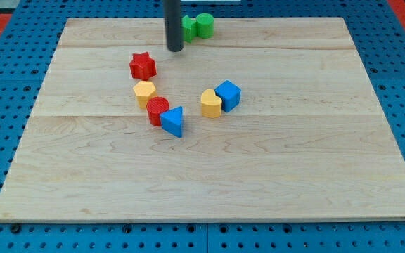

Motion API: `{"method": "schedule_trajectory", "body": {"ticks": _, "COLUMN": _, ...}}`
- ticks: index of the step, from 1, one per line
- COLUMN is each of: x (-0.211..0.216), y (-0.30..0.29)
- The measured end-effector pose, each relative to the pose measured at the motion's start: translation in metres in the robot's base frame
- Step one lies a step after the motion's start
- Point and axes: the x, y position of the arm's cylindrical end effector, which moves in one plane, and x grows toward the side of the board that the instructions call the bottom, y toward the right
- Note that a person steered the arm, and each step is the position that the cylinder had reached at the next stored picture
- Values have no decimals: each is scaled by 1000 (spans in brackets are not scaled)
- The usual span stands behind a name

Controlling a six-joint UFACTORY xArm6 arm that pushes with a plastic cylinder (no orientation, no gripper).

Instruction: Place the red star into the green blocks

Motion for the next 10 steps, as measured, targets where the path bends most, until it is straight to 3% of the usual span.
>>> {"method": "schedule_trajectory", "body": {"ticks": 2, "x": 47, "y": 71}}
{"method": "schedule_trajectory", "body": {"ticks": 6, "x": 81, "y": -81}}
{"method": "schedule_trajectory", "body": {"ticks": 8, "x": 42, "y": -92}}
{"method": "schedule_trajectory", "body": {"ticks": 10, "x": 42, "y": -99}}
